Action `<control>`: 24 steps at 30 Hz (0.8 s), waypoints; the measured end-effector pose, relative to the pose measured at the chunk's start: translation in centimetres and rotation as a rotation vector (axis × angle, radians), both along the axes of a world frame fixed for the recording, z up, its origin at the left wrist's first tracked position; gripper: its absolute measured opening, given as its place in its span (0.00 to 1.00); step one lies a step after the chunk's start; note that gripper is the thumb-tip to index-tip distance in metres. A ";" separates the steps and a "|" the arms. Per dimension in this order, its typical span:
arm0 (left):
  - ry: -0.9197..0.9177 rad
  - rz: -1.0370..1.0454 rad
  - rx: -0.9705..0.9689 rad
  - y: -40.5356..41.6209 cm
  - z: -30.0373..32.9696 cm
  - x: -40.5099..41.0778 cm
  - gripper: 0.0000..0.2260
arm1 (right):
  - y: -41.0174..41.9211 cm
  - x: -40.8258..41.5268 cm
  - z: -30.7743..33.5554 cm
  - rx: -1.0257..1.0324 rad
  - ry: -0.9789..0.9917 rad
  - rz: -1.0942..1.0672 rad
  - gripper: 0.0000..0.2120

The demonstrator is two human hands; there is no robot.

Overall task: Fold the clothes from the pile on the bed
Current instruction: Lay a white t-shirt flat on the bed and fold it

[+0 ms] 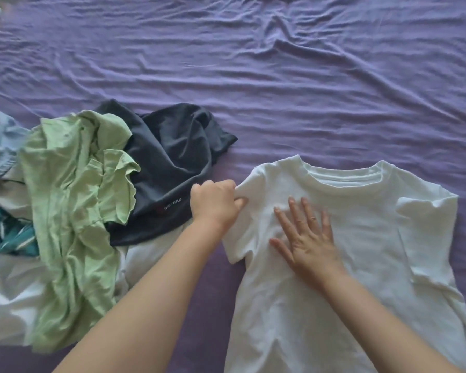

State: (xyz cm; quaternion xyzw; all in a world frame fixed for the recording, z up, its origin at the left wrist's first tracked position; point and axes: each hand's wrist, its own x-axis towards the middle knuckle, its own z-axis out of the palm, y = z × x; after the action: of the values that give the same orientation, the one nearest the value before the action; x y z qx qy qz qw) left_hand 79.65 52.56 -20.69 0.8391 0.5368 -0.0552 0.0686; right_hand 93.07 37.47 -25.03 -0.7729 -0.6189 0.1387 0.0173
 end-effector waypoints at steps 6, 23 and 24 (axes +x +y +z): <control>-0.527 0.147 -0.544 1.1 1.4 -1.1 0.14 | 2.9 0.1 -1.3 -0.137 -0.058 0.049 0.32; -0.385 0.267 -0.324 -0.4 1.3 -1.8 0.24 | -1.7 -3.6 0.7 -0.028 0.026 0.089 0.29; -0.400 0.311 -0.358 -0.5 1.6 -1.5 0.25 | -1.7 -3.5 1.3 0.023 0.071 0.023 0.29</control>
State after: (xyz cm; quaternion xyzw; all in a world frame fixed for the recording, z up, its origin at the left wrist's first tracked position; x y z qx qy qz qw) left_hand 78.12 52.08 -19.13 0.7155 0.6165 0.0285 0.3272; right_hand 89.58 35.79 -23.76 -0.7601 -0.6283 0.1592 0.0464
